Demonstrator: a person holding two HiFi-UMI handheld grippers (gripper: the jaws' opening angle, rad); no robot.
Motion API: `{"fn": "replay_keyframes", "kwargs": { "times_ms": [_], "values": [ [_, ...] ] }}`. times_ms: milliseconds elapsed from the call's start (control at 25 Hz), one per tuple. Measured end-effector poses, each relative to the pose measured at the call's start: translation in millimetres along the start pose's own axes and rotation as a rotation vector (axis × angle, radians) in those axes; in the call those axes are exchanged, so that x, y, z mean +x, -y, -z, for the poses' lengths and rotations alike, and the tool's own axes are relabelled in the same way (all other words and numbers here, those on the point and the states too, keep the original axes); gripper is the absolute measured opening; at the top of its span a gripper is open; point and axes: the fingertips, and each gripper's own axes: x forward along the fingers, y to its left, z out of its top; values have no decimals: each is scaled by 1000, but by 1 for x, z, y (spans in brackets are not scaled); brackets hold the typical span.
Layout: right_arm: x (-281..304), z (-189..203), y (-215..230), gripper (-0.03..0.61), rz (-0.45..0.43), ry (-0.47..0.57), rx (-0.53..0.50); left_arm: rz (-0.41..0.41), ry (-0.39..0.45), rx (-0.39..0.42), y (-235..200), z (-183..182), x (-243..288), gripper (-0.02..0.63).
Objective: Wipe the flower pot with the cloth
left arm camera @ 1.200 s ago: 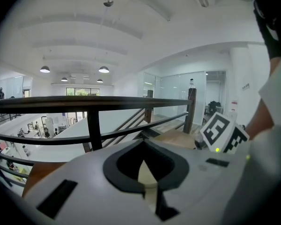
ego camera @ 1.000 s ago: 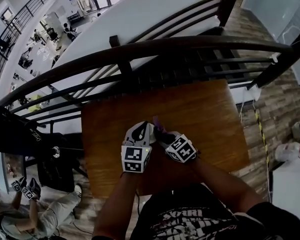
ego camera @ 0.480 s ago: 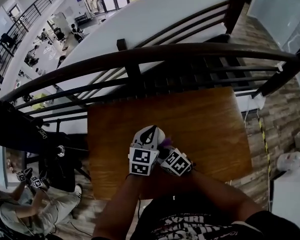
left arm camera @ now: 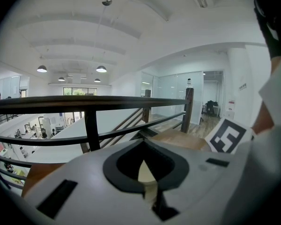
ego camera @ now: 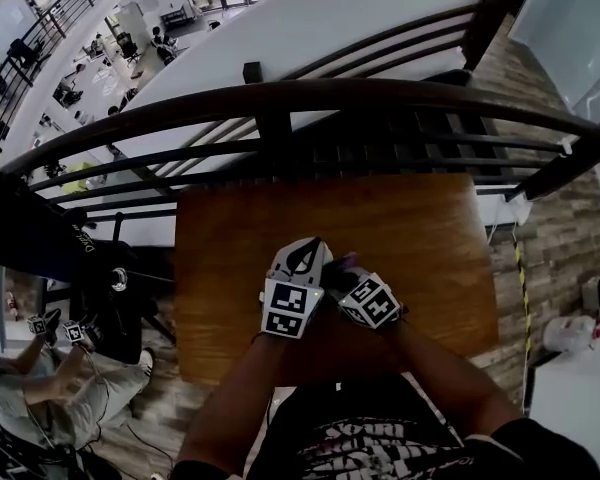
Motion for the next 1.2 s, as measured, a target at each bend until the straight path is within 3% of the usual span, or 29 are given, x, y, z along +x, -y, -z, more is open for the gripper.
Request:
{"fn": "replay_keyframes", "kwargs": {
  "times_ms": [280, 800, 1000, 1200],
  "values": [
    [-17, -13, 37, 61, 63, 40, 47, 0, -6, 17, 3, 0, 3, -2],
    [-9, -36, 71, 61, 99, 48, 29, -10, -16, 10, 0, 1, 4, -2],
    [-8, -41, 73, 60, 95, 50, 20, -14, -22, -1, -1, 1, 3, -2],
    [-12, -16, 48, 60, 47, 35, 20, -15, -19, -2, -2, 3, 2, -3]
  ]
}}
